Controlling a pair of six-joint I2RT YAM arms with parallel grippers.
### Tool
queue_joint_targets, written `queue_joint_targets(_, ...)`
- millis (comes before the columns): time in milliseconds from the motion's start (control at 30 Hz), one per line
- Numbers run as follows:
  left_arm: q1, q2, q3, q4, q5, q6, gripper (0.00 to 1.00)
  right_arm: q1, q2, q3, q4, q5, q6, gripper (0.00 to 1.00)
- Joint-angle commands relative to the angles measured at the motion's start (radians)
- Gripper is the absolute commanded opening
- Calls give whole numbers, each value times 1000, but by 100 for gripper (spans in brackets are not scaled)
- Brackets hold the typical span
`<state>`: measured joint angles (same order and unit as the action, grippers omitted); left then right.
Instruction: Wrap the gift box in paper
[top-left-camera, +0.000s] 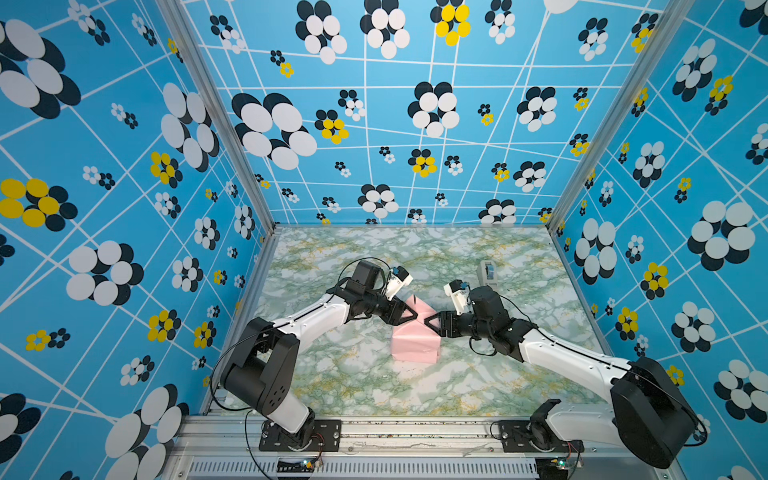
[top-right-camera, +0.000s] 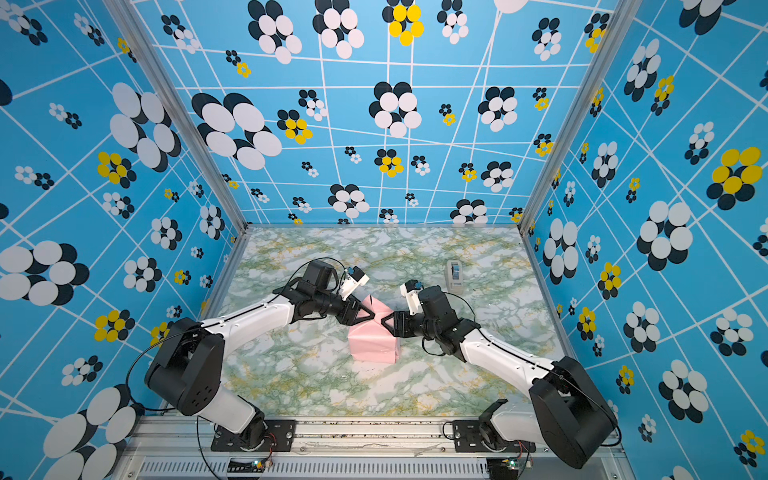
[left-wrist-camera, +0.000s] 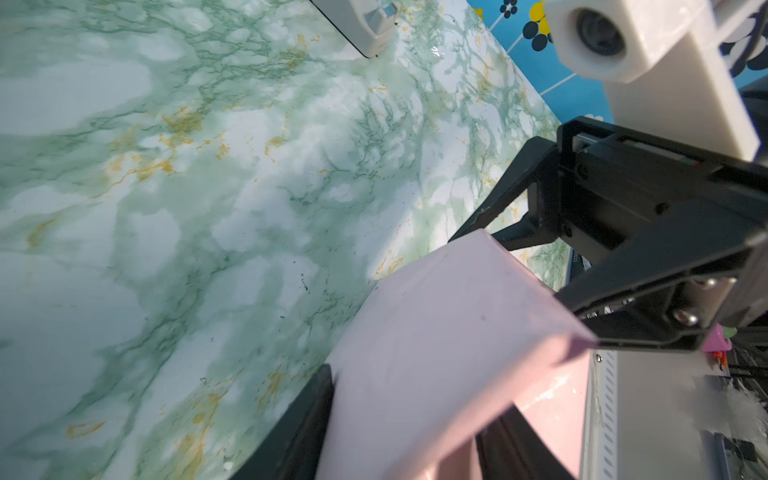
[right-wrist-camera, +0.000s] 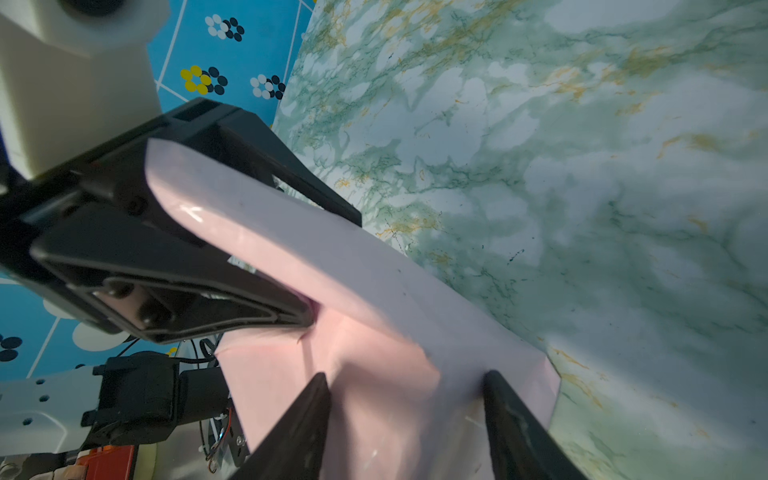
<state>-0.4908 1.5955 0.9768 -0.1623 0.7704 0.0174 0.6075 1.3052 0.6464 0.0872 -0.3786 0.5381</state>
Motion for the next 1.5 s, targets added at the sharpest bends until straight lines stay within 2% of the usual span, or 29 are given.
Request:
queue_joint_targets(0,8,25,39,-79,74,79,52,-5,50,-29,-201,-24,-47,61)
queue_joint_targets(167,10,54,75,-53,91,88,38,-5,55,-25,-202,-31,-52,61)
queue_joint_targets(433,12,99,100,-2,190,82,33,-5,63,-23,-195,-42,-53,61)
queue_joint_targets(500,11,103,101,-6,214,90,22,-5,71,-21,-192,-44,-55,61)
queue_joint_targets(567,11,96,100,-9,223,99,3,-5,76,-18,-193,-44,-56,60)
queue_joint_targets(600,10,89,97,-9,225,103,0,-5,79,-16,-196,-44,-57,61)
queue_joint_targets(733,11,73,100,-22,240,119,0,-5,83,-13,-201,-39,-61,61)
queue_joint_targets(800,11,68,99,-7,237,112,22,-5,83,-13,-202,-39,-63,61)
queue_joint_targets(867,11,66,101,15,237,99,27,-5,84,-12,-204,-38,-61,61)
queue_joint_targets(900,11,67,102,35,240,89,25,-5,85,-11,-204,-40,-63,61)
queue_joint_targets(933,11,69,103,46,243,86,15,-5,85,-11,-204,-40,-63,61)
queue_joint_targets(967,11,72,109,50,245,82,0,-5,86,-11,-204,-40,-63,61)
queue_joint_targets(1133,8,64,128,40,246,98,0,-6,86,-12,-210,-36,-64,61)
queue_joint_targets(1200,10,57,122,46,236,98,13,-5,86,-13,-210,-37,-64,61)
queue_joint_targets(1233,11,54,119,44,233,98,12,-5,88,-11,-210,-37,-64,61)
queue_joint_targets(1300,11,43,113,46,220,98,0,-6,86,-8,-214,-35,-63,61)
queue_joint_targets(1467,3,-21,56,84,159,107,0,-6,53,5,-210,-33,-49,67)
